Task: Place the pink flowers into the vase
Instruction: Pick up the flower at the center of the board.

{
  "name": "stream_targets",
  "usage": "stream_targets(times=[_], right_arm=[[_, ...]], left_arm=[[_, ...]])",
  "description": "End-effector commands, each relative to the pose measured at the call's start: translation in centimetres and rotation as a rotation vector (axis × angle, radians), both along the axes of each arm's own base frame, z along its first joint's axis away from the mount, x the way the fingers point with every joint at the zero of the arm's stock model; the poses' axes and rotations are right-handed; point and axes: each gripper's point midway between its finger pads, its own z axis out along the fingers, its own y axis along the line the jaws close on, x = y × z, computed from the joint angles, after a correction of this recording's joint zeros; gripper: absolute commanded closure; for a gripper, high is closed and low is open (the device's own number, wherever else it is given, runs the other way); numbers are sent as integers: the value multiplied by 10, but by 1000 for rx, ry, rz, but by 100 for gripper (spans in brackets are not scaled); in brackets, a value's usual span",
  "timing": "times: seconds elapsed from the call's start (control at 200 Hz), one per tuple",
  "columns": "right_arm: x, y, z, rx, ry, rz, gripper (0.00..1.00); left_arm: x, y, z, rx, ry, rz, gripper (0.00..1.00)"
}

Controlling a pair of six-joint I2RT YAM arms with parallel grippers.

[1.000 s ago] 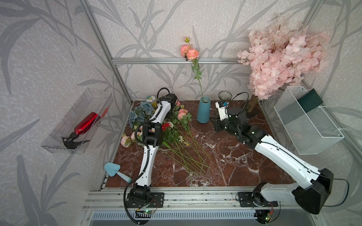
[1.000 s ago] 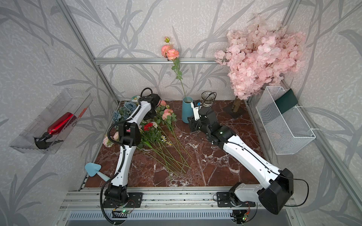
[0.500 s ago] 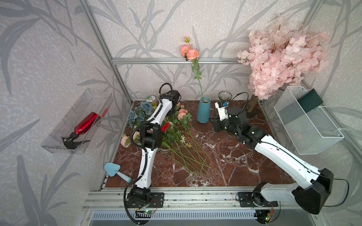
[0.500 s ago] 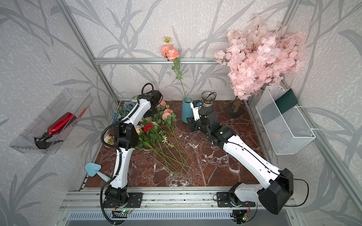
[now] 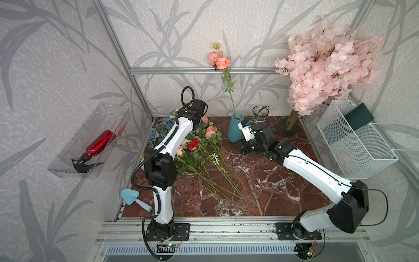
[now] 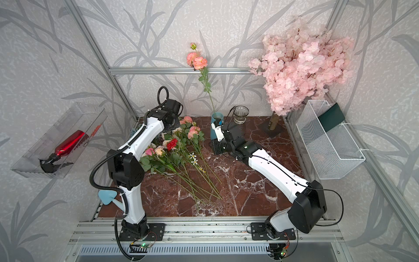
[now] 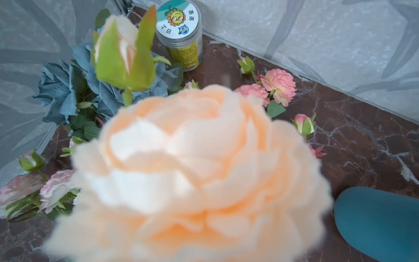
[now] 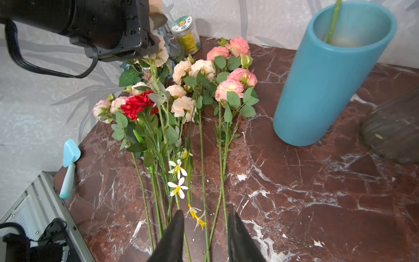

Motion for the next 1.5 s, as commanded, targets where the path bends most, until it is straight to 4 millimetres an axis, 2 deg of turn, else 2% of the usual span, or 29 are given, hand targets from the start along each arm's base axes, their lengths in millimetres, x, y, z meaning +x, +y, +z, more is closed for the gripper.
stream_targets(times=[0.0, 0.1, 0.19, 0.325, 0.4, 0.52, 0.625, 0.695, 0.715, 0.835, 0.985, 1.09, 1.26, 1.495], right_arm=[[-3, 26, 24, 110, 4, 97, 58], [-6, 42, 23, 137, 27, 146, 51], [-5, 49, 18, 124, 27, 152, 48], [-1, 62, 11, 138, 45, 182, 47], [1, 70, 14, 141, 34, 192, 47], [10, 75, 30, 155, -19, 190, 46], [15, 84, 47, 182, -54, 224, 44], [11, 95, 59, 223, -57, 287, 43], [13, 101, 49, 217, -30, 304, 43], [13, 110, 41, 208, -2, 326, 43], [10, 126, 47, 158, -34, 373, 42], [10, 141, 50, 123, -50, 407, 41], [12, 160, 44, 78, -52, 424, 41], [17, 171, 33, -9, -77, 427, 43]], left_arm=[[10, -8, 42, -71, -237, -60, 100], [6, -6, 69, -66, -333, -96, 100], [4, -4, 93, -29, -357, -118, 100], [-2, -1, 118, -25, -410, -151, 100], [-7, 5, 131, -46, -454, -158, 100], [-16, 14, 149, -151, -537, -180, 100], [-24, 22, 155, -259, -593, -194, 100], [-26, 25, 156, -324, -609, -199, 100], [-27, 26, 157, -336, -613, -199, 100], [-33, 27, 167, -341, -642, -203, 100], [-45, 33, 197, -301, -676, -206, 100], [-50, 26, 212, -324, -673, -243, 100], [-59, 19, 214, -374, -679, -265, 100], [-64, 12, 217, -391, -691, -313, 100]])
